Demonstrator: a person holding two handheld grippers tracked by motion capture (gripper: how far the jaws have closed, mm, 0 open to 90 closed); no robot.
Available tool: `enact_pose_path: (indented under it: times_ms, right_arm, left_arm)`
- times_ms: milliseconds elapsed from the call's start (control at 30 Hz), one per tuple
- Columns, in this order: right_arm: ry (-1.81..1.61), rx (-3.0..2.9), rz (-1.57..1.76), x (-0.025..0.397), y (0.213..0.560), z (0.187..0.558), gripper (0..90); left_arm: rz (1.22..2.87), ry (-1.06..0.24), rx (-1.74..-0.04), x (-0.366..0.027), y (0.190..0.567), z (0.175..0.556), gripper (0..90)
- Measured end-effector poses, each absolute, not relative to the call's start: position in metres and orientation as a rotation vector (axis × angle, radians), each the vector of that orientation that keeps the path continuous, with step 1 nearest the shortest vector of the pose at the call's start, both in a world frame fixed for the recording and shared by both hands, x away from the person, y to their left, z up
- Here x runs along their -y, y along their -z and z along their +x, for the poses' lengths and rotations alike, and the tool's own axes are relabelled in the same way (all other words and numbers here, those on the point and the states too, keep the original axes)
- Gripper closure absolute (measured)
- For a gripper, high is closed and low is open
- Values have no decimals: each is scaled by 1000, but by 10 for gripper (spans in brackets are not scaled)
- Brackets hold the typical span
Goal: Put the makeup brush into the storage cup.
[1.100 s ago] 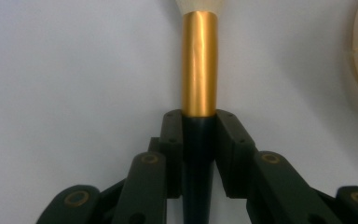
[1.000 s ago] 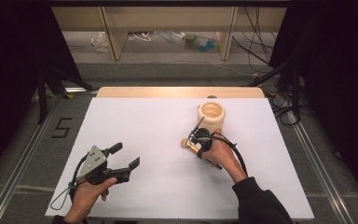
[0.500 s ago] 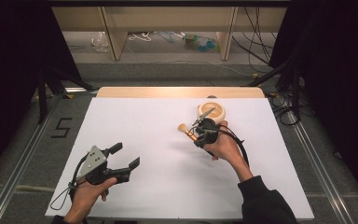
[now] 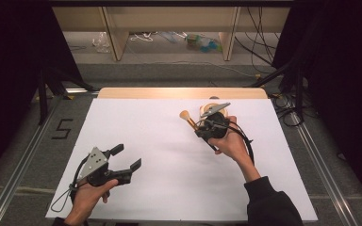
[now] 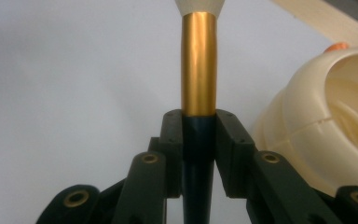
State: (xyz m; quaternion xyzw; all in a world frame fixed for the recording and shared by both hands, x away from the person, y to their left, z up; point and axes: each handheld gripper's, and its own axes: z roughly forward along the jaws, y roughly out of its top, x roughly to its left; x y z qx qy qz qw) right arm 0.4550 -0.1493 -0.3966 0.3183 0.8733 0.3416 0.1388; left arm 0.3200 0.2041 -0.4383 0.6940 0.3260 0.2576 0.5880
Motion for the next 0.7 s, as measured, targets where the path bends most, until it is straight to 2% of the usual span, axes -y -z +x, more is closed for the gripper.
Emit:
enact_pose_path:
  times_ms: [700]
  right_arm:
    - [-1368,-2207,889,174,375,459,745]
  left_arm:
    - [1614,-596,-768,-204,439,319,160]
